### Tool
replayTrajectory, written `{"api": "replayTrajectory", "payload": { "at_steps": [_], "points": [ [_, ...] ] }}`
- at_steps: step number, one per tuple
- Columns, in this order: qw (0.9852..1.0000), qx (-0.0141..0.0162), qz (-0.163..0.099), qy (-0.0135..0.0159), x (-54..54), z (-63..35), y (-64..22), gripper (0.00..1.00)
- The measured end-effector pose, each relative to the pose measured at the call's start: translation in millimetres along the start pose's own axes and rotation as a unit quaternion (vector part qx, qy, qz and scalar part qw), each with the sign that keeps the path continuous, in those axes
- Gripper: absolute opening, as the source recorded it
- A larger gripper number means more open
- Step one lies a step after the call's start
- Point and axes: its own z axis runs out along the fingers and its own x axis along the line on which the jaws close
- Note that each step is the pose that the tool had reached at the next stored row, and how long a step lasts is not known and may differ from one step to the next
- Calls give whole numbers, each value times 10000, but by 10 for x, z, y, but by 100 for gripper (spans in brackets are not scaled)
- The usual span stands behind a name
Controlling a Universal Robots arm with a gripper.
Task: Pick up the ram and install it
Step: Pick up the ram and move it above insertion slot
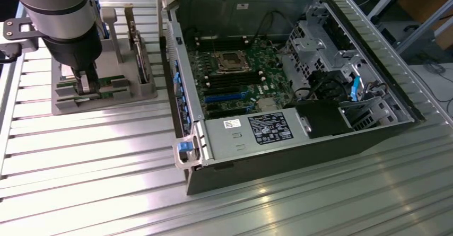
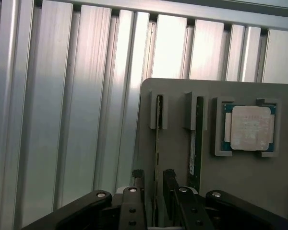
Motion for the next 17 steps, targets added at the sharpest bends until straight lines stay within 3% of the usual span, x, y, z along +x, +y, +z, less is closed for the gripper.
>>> {"api": "replayTrajectory", "payload": {
  "at_steps": [9, 15, 17],
  "points": [
    [10000, -1, 0, 1, -4, 97, 26, 30],
    [10000, -1, 0, 1, -4, 103, 25, 30],
    [10000, -1, 0, 0, -4, 103, 25, 22]
  ]
}}
